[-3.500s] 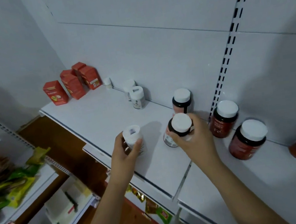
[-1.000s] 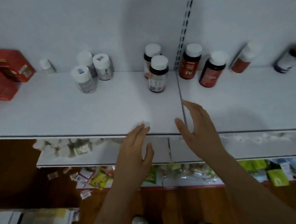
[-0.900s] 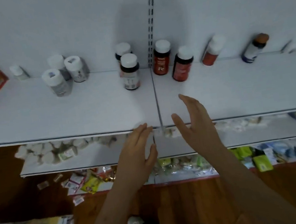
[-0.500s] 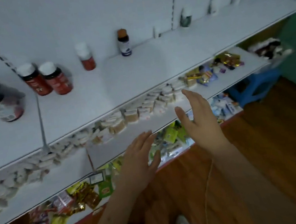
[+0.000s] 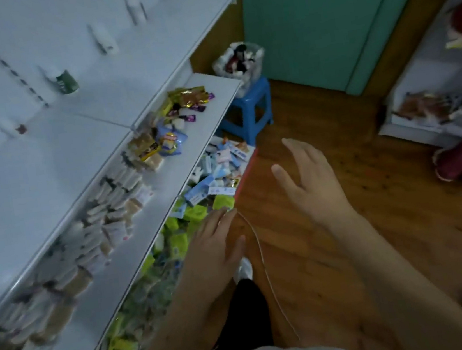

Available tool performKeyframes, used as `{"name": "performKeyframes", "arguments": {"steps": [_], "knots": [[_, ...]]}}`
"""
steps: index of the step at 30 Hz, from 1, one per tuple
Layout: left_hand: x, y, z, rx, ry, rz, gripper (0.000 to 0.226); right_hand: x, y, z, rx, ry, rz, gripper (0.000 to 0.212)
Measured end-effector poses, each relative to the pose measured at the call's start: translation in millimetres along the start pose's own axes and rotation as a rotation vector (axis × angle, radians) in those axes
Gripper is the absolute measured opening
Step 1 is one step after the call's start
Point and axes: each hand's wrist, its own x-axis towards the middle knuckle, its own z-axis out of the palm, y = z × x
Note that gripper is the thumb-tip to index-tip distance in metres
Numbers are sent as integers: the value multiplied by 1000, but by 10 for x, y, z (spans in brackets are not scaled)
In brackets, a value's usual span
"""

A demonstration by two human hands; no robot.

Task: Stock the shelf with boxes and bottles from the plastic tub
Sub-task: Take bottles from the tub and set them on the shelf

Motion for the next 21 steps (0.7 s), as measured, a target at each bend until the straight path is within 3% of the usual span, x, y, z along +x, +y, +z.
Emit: {"name": "performKeyframes", "arguments": {"steps": [10, 21], "knots": [[1979, -180, 114, -35, -100, 139, 66, 1595, 470, -151, -170, -1, 155, 66], [3861, -58, 178, -24, -176, 249, 64, 3040, 1165, -375, -208, -3, 257, 69]]}}
